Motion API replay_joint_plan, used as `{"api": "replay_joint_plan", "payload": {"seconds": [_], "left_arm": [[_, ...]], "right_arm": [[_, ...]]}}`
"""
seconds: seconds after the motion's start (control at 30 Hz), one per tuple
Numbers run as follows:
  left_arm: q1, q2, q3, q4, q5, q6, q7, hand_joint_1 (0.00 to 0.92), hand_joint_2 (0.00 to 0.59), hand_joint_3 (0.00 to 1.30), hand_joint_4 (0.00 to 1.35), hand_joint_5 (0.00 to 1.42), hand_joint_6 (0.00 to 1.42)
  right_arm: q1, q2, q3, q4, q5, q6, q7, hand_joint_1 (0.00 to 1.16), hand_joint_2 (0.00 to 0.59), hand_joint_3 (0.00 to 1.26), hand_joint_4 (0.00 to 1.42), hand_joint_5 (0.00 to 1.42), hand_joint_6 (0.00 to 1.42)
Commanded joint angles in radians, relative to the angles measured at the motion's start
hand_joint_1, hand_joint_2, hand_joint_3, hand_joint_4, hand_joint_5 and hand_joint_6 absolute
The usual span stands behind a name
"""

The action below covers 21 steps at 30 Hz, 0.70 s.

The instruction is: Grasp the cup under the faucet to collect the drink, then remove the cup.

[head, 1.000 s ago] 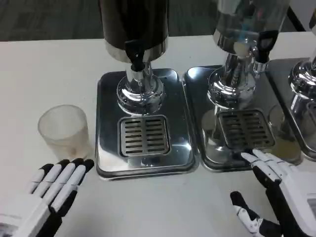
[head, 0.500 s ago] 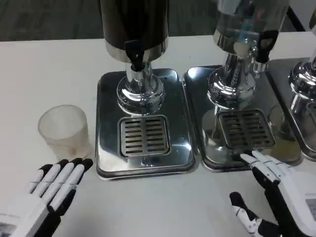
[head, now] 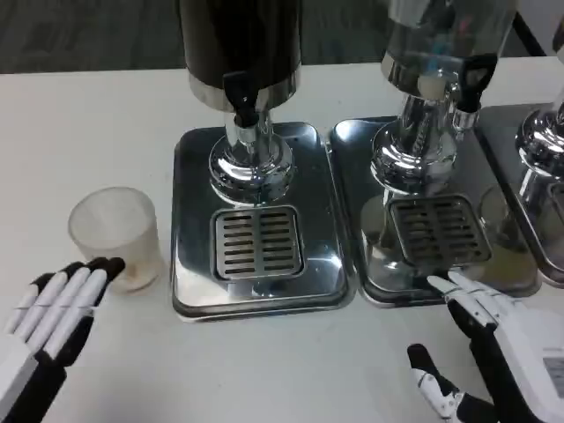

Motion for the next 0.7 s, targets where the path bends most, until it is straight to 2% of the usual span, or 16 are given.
{"api": "replay_joint_plan", "payload": {"seconds": [0.03, 0.2, 0.33, 0.53, 0.7], "left_arm": [[-0.024, -0.013, 0.032, 0.058, -0.023, -0.065, 0.058, 0.000, 0.043, 0.00, 0.00, 0.00, 0.04], [-0.064, -0.017, 0.060, 0.114, -0.048, -0.082, 0.068, 0.000, 0.048, 0.00, 0.00, 0.00, 0.12], [-0.118, -0.005, 0.050, 0.169, -0.136, -0.054, 0.003, 0.000, 0.028, 0.00, 0.00, 0.00, 0.16], [-0.220, 0.022, 0.038, 0.291, -0.270, -0.064, -0.098, 0.000, 0.000, 0.00, 0.00, 0.03, 0.17], [-0.290, 0.034, 0.044, 0.368, -0.297, -0.066, -0.125, 0.004, 0.000, 0.00, 0.00, 0.04, 0.18]], "right_arm": [[0.008, 0.007, -0.003, -0.013, 0.015, 0.005, 0.010, 0.53, 0.407, 0.25, 0.17, 0.21, 0.25], [0.011, 0.009, -0.007, -0.026, 0.019, 0.004, 0.014, 0.53, 0.407, 0.25, 0.17, 0.21, 0.26], [0.011, 0.013, 0.001, -0.039, 0.020, -0.001, 0.020, 0.53, 0.407, 0.25, 0.17, 0.21, 0.26], [0.006, 0.025, 0.013, -0.057, 0.019, -0.001, 0.031, 0.53, 0.407, 0.26, 0.18, 0.22, 0.27], [-0.004, 0.036, 0.024, -0.053, 0.016, 0.000, 0.037, 0.53, 0.407, 0.26, 0.18, 0.22, 0.27]]}}
